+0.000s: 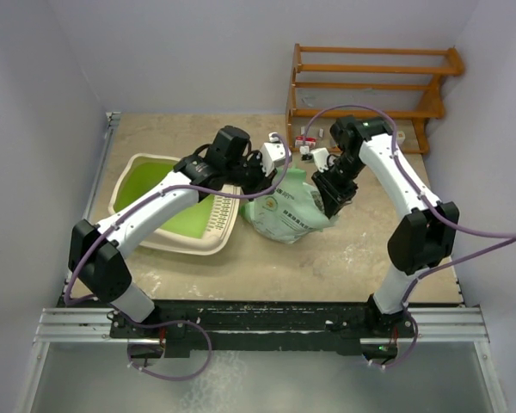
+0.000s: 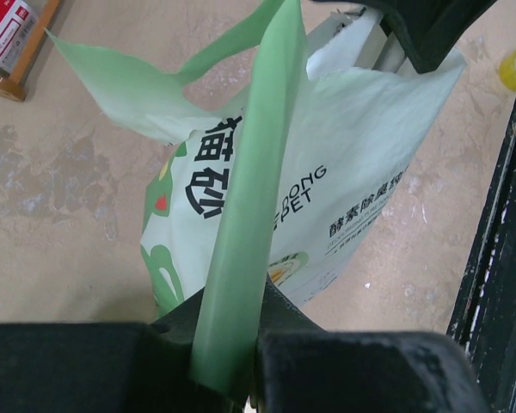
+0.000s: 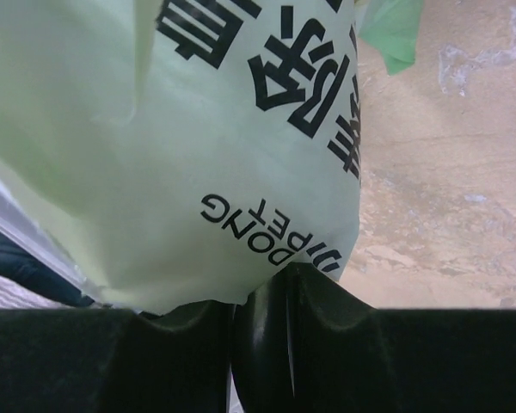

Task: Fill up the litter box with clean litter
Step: 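Scoop the cat litter from the cat litter bag.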

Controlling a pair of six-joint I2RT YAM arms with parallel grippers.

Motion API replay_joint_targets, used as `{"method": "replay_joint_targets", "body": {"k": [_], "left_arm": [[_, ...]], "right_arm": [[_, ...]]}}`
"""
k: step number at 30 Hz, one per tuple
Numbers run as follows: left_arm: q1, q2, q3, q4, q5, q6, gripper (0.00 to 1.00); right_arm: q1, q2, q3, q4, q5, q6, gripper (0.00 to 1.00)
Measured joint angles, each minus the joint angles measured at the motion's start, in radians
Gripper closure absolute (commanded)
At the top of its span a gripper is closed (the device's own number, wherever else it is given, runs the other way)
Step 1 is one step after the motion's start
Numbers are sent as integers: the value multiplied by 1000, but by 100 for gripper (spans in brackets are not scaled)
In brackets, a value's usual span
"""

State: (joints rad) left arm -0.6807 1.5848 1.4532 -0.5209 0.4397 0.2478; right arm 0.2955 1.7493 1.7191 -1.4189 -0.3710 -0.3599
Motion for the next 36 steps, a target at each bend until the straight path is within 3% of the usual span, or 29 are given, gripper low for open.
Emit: {"method": "replay_joint_targets", "body": {"k": [21,36], "left_arm": [[6,0,-19,142,-2,-76,97],[4,5,-20,138,11,-100,97]], "right_arm": [[14,130,122,-80,6,-11,100],[19,164,-26,-80,-16,-11,100]]}}
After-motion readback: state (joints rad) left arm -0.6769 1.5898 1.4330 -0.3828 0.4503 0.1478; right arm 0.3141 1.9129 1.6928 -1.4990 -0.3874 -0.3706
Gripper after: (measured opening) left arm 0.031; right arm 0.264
